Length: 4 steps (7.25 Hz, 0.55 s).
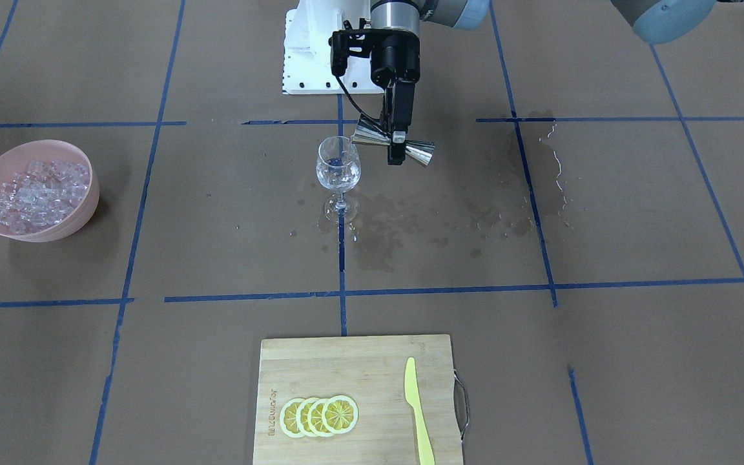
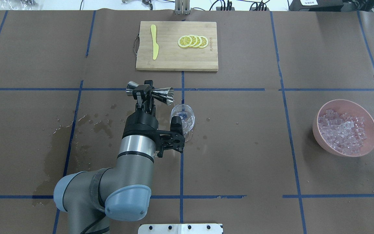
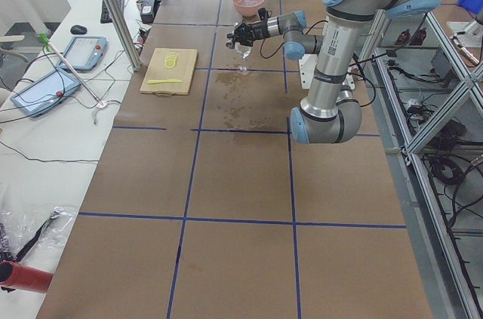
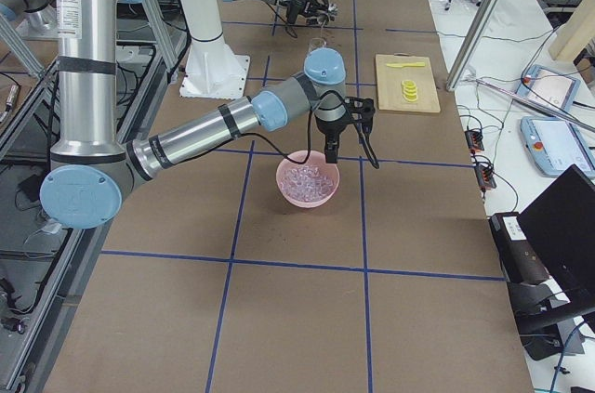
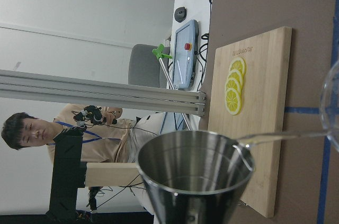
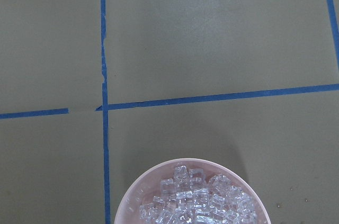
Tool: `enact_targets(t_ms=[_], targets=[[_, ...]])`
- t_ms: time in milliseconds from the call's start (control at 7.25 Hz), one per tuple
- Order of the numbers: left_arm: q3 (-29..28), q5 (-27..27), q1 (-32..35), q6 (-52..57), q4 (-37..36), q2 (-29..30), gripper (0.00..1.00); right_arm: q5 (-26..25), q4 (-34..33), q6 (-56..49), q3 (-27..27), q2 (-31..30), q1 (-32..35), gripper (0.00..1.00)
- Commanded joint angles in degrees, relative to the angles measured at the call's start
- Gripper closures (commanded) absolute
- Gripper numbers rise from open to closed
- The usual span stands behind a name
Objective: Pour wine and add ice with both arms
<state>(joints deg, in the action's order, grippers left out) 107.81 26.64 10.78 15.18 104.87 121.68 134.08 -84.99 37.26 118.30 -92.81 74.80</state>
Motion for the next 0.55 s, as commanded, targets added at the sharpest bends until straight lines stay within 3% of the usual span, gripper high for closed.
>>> enact_targets(t_ms=[0,414], targets=[[-0.32,-0.01,-0.32,0.90,-0.37,0.22,1.00,0.04,0.00,0.00,0.00,0.00,0.00,0.00],[-0.15,0.08,-0.41,1.00,-0.37,1.10,1.00,0.04,0.00,0.00,0.00,0.00,0.00,0.00]])
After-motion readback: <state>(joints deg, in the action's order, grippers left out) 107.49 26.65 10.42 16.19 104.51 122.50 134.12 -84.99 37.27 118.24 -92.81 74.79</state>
